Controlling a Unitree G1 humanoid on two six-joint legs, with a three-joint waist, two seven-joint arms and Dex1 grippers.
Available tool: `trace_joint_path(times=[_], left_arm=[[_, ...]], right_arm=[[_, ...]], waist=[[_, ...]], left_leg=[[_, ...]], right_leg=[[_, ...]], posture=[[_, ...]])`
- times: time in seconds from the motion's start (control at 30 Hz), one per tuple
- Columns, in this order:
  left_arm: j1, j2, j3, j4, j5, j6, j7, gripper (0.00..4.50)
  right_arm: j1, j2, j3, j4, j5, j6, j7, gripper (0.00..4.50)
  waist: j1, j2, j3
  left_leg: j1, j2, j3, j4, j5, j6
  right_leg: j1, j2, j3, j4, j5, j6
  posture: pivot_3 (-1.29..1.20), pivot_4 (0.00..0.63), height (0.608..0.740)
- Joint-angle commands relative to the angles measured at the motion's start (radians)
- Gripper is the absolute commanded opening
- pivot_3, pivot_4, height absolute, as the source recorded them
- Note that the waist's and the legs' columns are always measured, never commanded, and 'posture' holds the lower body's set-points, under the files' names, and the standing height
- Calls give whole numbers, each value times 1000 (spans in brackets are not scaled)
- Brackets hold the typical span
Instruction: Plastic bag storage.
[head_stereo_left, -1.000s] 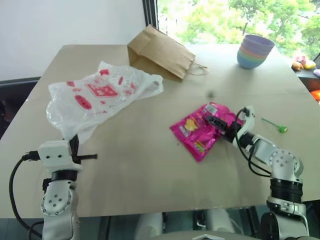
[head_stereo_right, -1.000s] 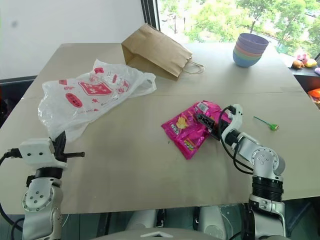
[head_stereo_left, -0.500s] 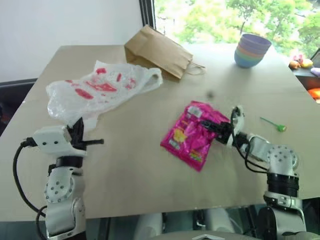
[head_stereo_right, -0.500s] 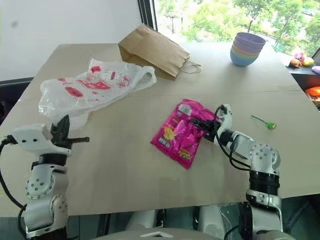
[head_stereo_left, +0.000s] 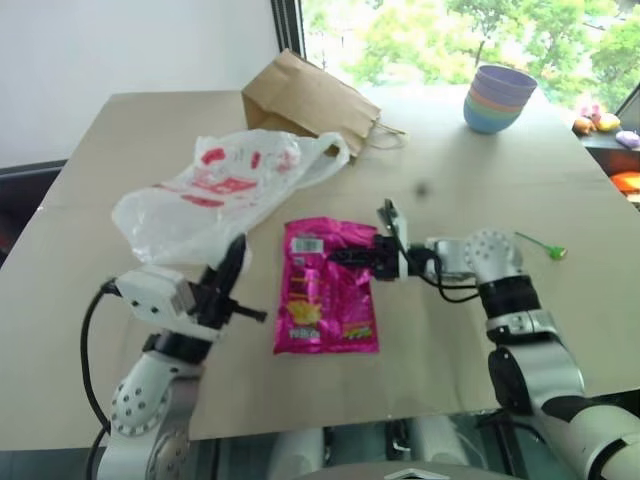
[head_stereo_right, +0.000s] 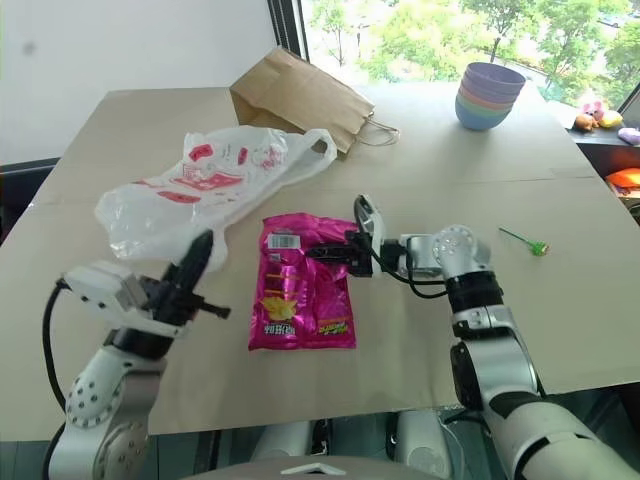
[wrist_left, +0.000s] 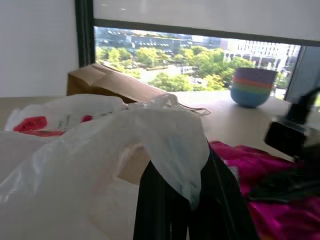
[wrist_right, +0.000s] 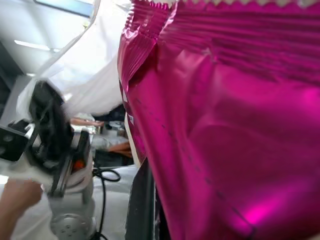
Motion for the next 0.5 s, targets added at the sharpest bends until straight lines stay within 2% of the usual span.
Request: trace_joint_path(times=[0.03,0.27,0.33,0.5], left_arm=[[60,29,-38,-86,-44,0,-64,0],[180,128,-98,-117,-99,17,-209,0],[194,150,-108,-118,-111,25,-232,0],[261,200,-142,-115,-109,28,-299,0]], right_arm=[[-81,13,47,95,-76,-74,150,126],[-202,92,169,294,-265,-218,383,126],[-229,125,139,350,-285,-258,385,126],[-301,211,-28,465,-271,-399,308,126]], waist=[[0,0,0],[-1,3,2],[-2,4,3],[-2,5,3]], left_leg=[[0,0,0,0,0,0],[-2,0,1,0,0,0],[-2,0,1,-1,0,0],[-7,0,3,-1,3,-5]], right_leg=[[0,0,0,0,0,0],[-3,0,0,0,0,0],[-4,0,1,0,0,0],[-10,0,2,2,0,0]], posture=[[0,150,740],[0,150,740],[0,150,740],[0,150,740]])
